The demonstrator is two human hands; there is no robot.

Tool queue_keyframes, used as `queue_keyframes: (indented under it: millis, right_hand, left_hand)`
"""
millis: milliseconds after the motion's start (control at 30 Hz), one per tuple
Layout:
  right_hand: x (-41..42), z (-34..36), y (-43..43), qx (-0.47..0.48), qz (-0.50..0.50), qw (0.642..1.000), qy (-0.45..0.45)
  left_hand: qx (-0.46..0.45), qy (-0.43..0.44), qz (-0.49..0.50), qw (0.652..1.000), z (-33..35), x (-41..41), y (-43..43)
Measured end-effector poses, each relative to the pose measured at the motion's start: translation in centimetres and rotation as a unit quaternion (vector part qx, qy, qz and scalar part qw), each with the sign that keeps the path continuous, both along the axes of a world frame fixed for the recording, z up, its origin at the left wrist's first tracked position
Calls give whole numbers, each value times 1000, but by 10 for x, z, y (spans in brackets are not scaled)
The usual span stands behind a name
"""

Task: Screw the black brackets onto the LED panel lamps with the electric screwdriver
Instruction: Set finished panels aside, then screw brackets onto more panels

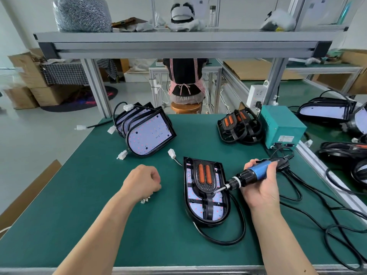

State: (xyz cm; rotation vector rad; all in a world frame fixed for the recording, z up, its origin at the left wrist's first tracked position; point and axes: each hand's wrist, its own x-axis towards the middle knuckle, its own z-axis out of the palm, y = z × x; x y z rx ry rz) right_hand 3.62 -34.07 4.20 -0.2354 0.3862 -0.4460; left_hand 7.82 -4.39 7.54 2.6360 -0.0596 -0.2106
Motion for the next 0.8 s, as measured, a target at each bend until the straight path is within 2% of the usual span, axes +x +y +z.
queue_keyframes:
  millis: [100, 333, 500, 633, 800]
  right_hand:
    - [-1, -1, 0, 1, -4, 1000, 5]
    - [-1, -3, 0, 7, 2, 1000, -1]
    - [0, -4, 0, 15, 2, 1000, -5]
    - [0, -6, -2, 14, 0, 1000, 0]
    - [0, -5, -10, 39, -21, 999, -1]
  left_hand:
    - [70, -17, -26, 997, -4, 0, 0]
    - [89, -53, -22, 994, -8, -3, -4]
    - [-81, -134, -13, 988, 9, -20, -21]
    - [-200, -160, -106, 961, 30, -47, -65]
    - [-203, -177, -158, 950, 21, -70, -108]
